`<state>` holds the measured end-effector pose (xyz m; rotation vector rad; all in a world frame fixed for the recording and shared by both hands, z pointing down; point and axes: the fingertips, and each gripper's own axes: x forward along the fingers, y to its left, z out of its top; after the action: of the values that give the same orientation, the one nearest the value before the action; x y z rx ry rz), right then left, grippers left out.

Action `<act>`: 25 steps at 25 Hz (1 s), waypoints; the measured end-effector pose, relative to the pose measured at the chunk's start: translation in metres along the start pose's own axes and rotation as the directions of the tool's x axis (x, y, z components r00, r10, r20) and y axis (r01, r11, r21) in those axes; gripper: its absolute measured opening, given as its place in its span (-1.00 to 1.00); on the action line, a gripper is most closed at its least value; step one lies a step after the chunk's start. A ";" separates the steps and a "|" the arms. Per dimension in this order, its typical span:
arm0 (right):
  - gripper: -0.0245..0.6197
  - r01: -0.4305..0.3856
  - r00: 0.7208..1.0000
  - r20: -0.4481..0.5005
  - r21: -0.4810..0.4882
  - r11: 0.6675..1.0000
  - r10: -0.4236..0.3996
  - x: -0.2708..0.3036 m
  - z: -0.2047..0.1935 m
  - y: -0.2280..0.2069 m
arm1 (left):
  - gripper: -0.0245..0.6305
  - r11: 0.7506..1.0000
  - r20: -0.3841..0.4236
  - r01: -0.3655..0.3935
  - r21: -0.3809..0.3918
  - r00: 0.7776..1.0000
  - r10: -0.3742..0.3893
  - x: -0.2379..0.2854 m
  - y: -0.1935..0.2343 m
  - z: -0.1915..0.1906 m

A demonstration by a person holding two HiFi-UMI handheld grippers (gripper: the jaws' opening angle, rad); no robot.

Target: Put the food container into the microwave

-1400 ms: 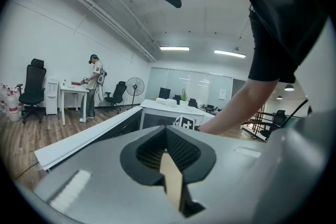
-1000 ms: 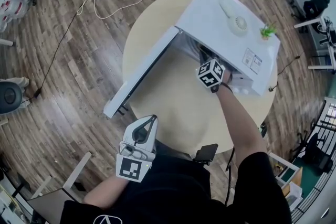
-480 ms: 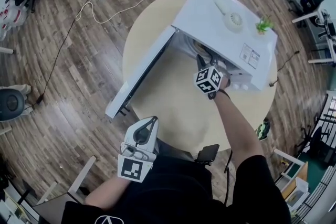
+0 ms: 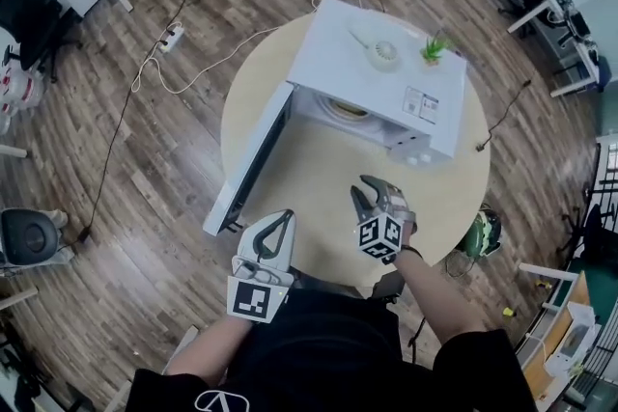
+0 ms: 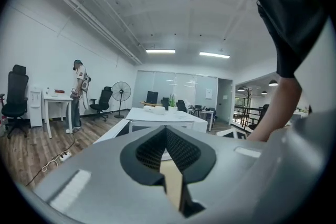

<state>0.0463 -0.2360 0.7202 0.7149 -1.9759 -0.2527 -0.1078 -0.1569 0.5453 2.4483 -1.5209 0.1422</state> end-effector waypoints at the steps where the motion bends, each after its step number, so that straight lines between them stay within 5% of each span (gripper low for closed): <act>1: -0.52 -0.017 1.000 0.008 0.018 1.000 0.017 -0.015 0.001 0.009 | -0.93 1.000 0.010 0.010 0.014 1.000 -0.010 0.004 -0.001 0.007; 7: -0.76 -0.078 0.989 0.136 0.169 0.983 0.055 -0.104 0.040 0.033 | -0.92 0.994 0.088 0.065 0.089 0.993 -0.073 0.028 -0.021 0.051; 13: -0.88 -0.023 0.938 0.341 0.236 0.972 -0.061 -0.190 0.100 0.001 | -0.93 0.981 0.150 0.105 0.161 0.980 -0.130 0.043 -0.043 0.097; 16: -0.89 0.046 0.863 0.474 0.265 0.963 -0.172 -0.232 0.127 -0.029 | -0.93 0.975 0.181 0.110 0.192 0.973 -0.145 0.047 -0.049 0.119; 19: -0.89 0.039 0.760 0.575 0.426 0.904 -0.304 -0.269 0.144 -0.062 | -0.92 0.969 0.217 0.096 0.226 0.965 -0.146 0.048 -0.048 0.143; 25: -0.90 0.094 0.673 0.597 0.516 0.851 -0.436 -0.310 0.136 -0.104 | -0.93 0.960 0.284 0.063 0.272 0.948 -0.142 0.042 -0.049 0.182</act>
<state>0.0752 -0.1559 0.3769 1.3897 -2.6997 -0.2761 -0.0546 -0.2213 0.3710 2.8626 -1.5717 -0.0597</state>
